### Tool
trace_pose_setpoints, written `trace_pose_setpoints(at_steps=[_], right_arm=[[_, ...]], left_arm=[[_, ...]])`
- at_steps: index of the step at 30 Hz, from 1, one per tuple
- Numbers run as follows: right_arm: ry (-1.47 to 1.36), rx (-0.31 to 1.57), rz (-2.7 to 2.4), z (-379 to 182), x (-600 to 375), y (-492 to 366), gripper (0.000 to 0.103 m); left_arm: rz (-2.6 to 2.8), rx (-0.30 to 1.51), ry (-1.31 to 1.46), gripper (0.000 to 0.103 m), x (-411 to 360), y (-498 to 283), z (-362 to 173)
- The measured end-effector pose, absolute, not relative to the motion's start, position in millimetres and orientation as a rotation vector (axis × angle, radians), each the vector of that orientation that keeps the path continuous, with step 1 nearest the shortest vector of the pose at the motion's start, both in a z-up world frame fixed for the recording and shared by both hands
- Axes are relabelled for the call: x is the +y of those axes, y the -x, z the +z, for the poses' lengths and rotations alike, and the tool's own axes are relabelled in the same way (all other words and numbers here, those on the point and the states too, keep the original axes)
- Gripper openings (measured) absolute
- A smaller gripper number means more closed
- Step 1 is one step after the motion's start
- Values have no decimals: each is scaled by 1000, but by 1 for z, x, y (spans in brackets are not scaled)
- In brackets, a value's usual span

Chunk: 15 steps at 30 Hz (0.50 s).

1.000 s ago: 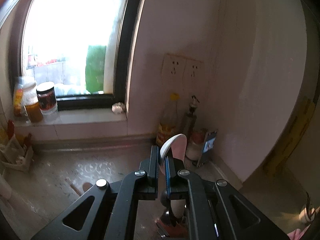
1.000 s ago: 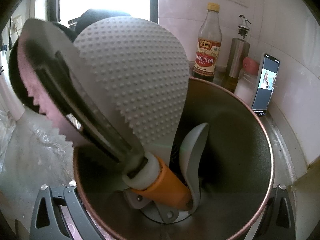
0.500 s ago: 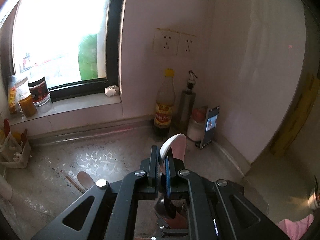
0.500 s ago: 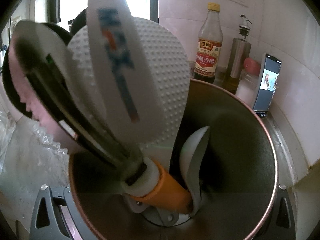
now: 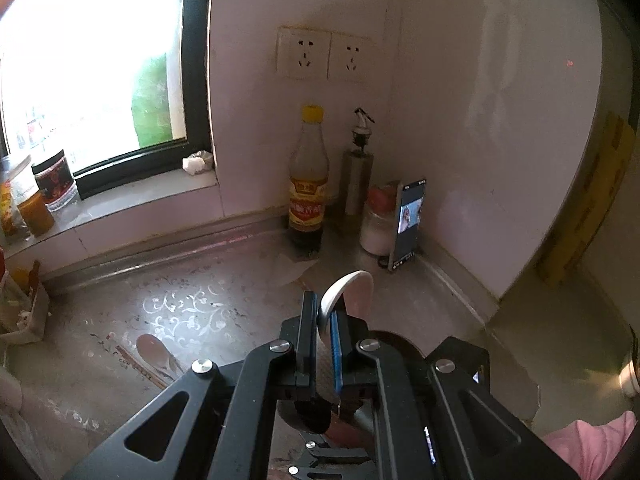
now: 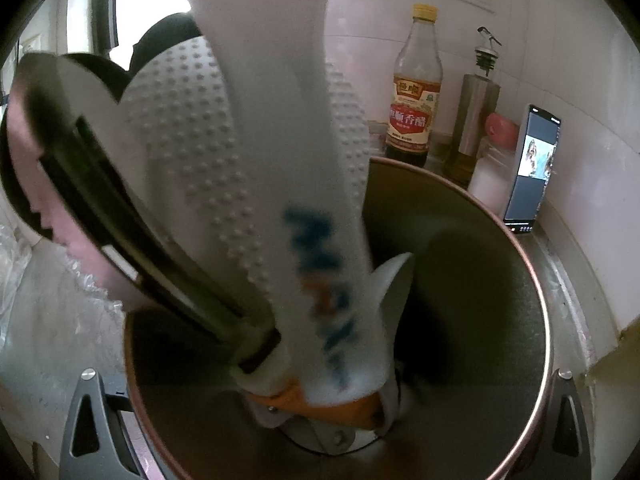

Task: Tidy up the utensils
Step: 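Lower the spoon into the steel holder and open the left gripper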

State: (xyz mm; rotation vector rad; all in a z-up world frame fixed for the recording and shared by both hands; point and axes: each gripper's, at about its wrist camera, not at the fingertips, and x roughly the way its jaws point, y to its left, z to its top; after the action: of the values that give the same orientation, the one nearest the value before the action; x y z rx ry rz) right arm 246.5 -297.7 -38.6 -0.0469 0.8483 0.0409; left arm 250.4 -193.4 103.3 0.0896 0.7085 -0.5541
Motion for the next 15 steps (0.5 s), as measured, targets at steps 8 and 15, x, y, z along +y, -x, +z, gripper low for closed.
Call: trace_pose_setpoints(at_steps=[8, 15], right_arm=[[43, 846, 35, -38, -294, -250, 103], [43, 846, 35, -38, -293, -250, 103]], left_arm=[[-579, 754, -84, 13, -196, -250, 97], [-597, 762, -69, 30, -197, -247, 97]])
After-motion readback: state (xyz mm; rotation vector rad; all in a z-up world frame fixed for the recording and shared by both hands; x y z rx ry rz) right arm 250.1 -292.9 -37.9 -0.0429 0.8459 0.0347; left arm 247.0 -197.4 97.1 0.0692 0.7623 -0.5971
